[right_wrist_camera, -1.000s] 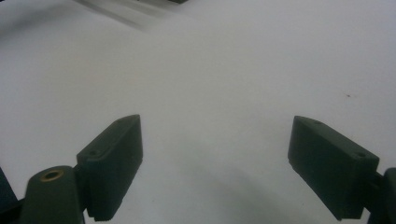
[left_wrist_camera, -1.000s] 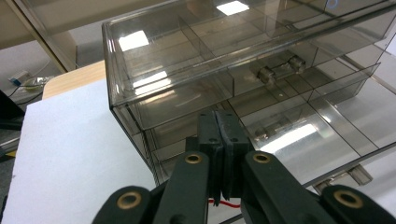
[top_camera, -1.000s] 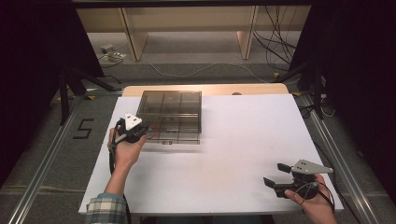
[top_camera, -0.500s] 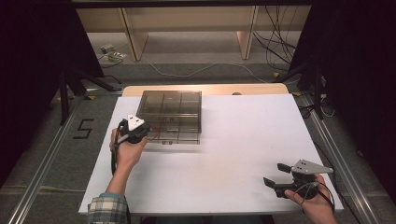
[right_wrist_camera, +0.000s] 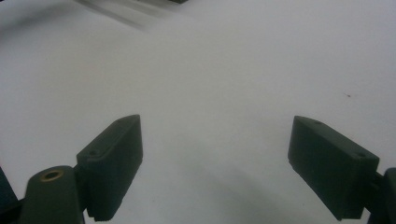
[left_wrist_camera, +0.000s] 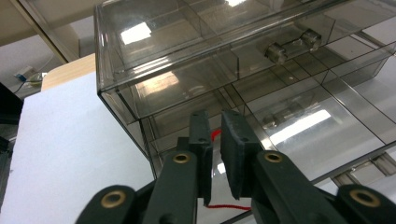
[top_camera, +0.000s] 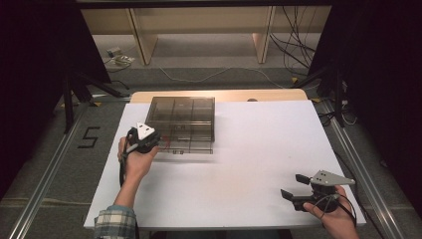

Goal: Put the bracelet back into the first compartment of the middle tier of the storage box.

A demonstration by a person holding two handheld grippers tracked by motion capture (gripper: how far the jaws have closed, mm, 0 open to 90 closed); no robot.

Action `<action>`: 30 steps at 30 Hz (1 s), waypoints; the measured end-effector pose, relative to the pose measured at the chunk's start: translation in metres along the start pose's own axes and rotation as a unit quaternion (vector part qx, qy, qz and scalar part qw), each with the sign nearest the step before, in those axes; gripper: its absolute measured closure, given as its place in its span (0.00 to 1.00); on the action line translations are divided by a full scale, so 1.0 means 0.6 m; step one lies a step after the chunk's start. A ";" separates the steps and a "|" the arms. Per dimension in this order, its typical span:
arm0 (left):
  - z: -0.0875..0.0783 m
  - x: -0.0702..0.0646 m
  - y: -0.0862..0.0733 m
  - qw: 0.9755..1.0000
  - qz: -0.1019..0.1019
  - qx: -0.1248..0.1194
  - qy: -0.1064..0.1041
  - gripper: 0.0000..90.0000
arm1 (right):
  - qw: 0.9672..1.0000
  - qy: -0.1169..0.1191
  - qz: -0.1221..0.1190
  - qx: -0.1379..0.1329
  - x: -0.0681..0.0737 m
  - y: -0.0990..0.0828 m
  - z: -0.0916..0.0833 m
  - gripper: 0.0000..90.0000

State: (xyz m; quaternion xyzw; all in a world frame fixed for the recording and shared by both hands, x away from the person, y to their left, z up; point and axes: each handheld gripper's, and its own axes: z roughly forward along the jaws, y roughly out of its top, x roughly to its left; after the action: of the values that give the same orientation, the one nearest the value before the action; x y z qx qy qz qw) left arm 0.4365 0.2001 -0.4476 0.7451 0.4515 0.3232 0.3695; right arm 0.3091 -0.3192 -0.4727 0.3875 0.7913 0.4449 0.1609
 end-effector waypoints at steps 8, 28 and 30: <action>-0.006 0.001 0.004 1.000 -0.014 -0.012 0.001 0.78 | 1.000 0.000 0.000 0.000 0.000 0.000 0.000 0.21; -0.025 -0.012 0.029 0.997 -0.069 -0.016 -0.001 0.40 | 1.000 -0.001 0.002 0.002 0.000 0.000 -0.002 0.21; -0.028 -0.018 0.033 0.998 -0.067 -0.017 -0.010 0.36 | 1.000 -0.001 0.002 0.002 0.000 0.000 -0.001 0.21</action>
State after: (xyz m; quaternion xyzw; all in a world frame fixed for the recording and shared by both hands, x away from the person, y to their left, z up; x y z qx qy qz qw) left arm 0.4271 0.1885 -0.4238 0.7100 0.4911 0.2977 0.4076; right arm 0.3085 -0.3195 -0.4722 0.3896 0.7913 0.4433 0.1600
